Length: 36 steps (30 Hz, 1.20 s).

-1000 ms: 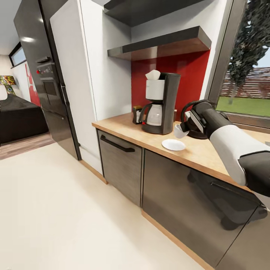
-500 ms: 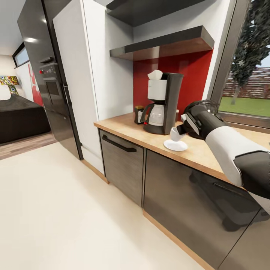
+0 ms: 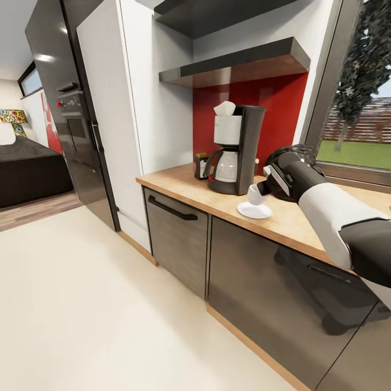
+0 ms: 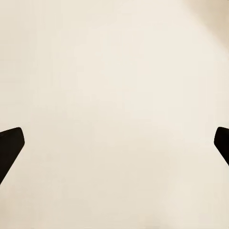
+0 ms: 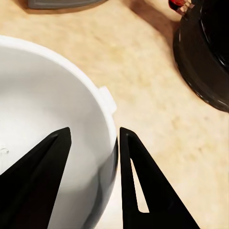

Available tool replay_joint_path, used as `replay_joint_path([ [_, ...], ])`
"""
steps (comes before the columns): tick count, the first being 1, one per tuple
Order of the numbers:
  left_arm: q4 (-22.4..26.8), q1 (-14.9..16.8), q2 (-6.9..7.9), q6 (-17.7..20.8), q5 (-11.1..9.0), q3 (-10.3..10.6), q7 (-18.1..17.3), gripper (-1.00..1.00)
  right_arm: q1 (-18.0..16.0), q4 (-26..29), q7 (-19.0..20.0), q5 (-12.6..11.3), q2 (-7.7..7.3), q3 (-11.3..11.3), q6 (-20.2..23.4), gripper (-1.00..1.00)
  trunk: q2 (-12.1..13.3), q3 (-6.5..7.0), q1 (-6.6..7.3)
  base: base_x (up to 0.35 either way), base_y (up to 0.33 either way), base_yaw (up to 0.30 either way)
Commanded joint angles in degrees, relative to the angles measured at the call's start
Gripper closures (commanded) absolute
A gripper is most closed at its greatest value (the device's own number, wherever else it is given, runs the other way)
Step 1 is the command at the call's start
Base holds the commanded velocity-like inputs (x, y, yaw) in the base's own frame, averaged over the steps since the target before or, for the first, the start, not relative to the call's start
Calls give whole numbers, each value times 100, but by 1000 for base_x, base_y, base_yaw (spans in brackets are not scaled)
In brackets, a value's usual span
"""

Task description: Set up a coffee station on the kitchen countertop: keep the coffee maker on the countertop, move the bottle of coffee from the kitchen shelf to the counter next to the coffee maker, place a paper coffee filter on top of the coffee maker, put the saucer next to the coffee maker with the coffee cup on the saucer, and place the electric kettle next to the coffee maker.

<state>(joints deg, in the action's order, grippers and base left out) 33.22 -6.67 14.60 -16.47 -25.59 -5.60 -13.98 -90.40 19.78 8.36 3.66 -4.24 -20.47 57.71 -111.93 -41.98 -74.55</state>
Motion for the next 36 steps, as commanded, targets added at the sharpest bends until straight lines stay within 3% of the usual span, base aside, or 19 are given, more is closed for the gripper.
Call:
replay_joint_path([
  [1, 3, -1, -1, 12, -60, -12, -52, -100, -4, 9, 59, 39, -6, -28, 21, 100, -2, -5, 0, 0, 0, 0],
  [21, 4, -1, -3, 12, -60, -12, -52, -100, -4, 14, 60, 39, -7, -27, 21, 100, -283, -130, -153, 0, 0, 0],
  [36, 1, -1, -2, 12, -60, -12, -52, -100, -3, 17, 55, 39, -16, -27, 21, 100, -283, -130, -153, 8, 0, 0],
])
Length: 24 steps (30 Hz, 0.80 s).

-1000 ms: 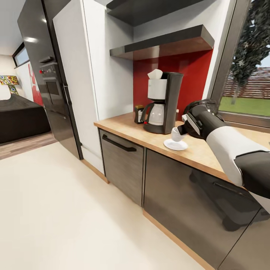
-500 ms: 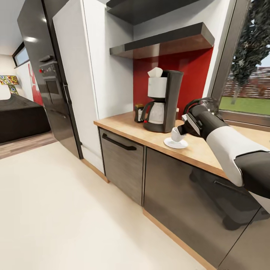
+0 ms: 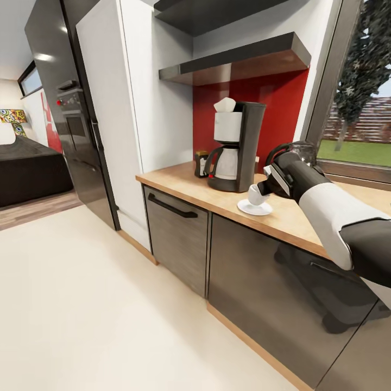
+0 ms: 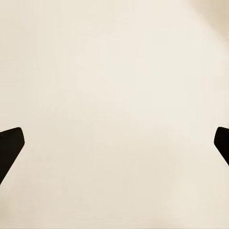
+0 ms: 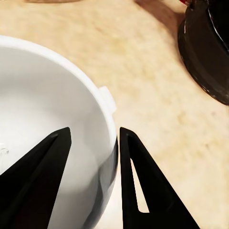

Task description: Set up a coffee station on the kitchen countertop: keep the coffee maker on the countertop, move the bottle of coffee from the kitchen shelf to the counter next to the coffee maker, place a paper coffee filter on top of the coffee maker, put the saucer next to the coffee maker with the coffee cup on the saucer, and place the electric kettle next to the coffee maker.

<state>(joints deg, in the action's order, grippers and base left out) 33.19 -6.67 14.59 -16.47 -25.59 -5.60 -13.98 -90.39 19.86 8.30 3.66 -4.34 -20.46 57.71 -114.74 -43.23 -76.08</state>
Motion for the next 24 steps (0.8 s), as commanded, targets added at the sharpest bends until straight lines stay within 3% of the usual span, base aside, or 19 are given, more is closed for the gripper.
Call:
replay_joint_path([
  [1, 3, -1, -1, 12, -60, -12, -52, -100, -4, 9, 59, 39, -5, -28, 21, 100, -2, -5, 0, 63, 0, 0],
  [24, 3, -1, -2, 12, -60, -12, -52, -100, -3, 9, 63, 39, -5, -28, 21, 100, -2, -79, 0, 5, 0, 0],
])
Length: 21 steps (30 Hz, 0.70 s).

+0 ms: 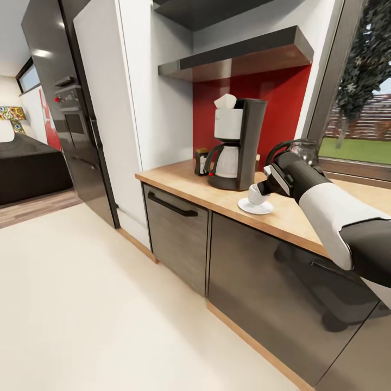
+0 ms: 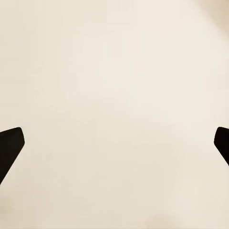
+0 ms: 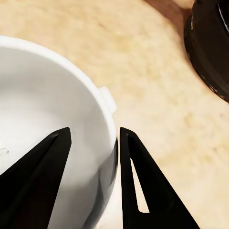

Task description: Set up a coffee station on the kitchen countertop: keep the coffee maker on the countertop, move the bottle of coffee from the kitchen shelf to the counter next to the coffee maker, place a paper coffee filter on top of the coffee maker, put the saucer next to the coffee maker with the coffee cup on the saucer, and place the electric kettle next to the coffee maker.

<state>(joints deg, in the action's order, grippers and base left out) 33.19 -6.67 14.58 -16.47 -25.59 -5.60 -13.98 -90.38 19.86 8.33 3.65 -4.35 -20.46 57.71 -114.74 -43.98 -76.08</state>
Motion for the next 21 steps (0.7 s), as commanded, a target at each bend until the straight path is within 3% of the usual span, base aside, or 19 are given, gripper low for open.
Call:
replay_joint_path([
  [1, 4, -1, 0, 12, -60, -12, -52, -100, -2, 9, 58, 39, -5, -28, 21, 100, -2, -7, 0, 0, 0, 0],
  [21, 4, -1, 0, 12, -60, -12, -52, -100, -5, 9, 61, 39, -5, -28, 21, 100, -2, -80, 0, 0, 0, 0],
])
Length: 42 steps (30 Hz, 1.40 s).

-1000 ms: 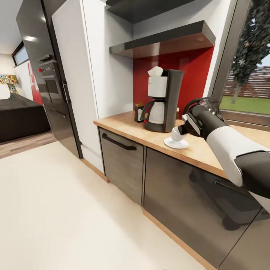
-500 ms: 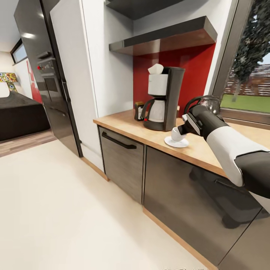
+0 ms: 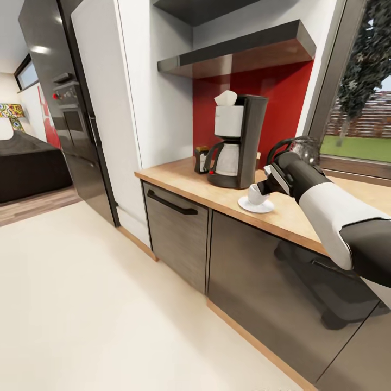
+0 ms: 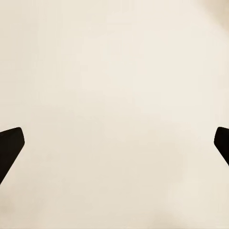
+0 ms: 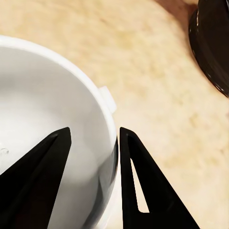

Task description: Set up a coffee station on the kitchen countertop: keep the coffee maker on the countertop, move the bottle of coffee from the kitchen shelf to the counter next to the coffee maker, place a paper coffee filter on top of the coffee maker, put the saucer next to the coffee maker with the coffee cup on the saucer, and place the electric kettle next to the coffee maker.

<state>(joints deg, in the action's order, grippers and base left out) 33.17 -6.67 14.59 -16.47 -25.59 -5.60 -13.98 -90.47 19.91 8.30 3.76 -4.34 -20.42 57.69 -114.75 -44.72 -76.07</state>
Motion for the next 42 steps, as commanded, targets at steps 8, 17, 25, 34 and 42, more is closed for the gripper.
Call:
replay_joint_path([
  [8, 5, -1, -1, 12, -60, -12, -52, -100, 4, 4, 61, 29, -8, -32, 23, 100, -1, -10, -1, 0, 0, 0],
  [17, 5, -1, -1, 12, -60, -12, -52, -100, 3, 4, 61, 29, -14, -32, 23, -100, -1, -10, -1, 0, 0, 0],
  [25, 6, -1, -1, 12, -60, -12, -52, -100, 3, 4, 61, 29, -14, -32, 23, -100, -1, -10, -1, 0, 0, 0],
  [34, 12, -1, -2, 12, -60, -12, -52, -100, 3, 4, 64, 29, -14, -24, 23, -100, -1, -5, -1, 0, 0, 0],
  [42, 13, -1, 0, 12, -60, -12, -52, -100, 3, 9, 66, 29, -14, -24, 23, -100, -1, 54, -1, 0, 0, 0],
])
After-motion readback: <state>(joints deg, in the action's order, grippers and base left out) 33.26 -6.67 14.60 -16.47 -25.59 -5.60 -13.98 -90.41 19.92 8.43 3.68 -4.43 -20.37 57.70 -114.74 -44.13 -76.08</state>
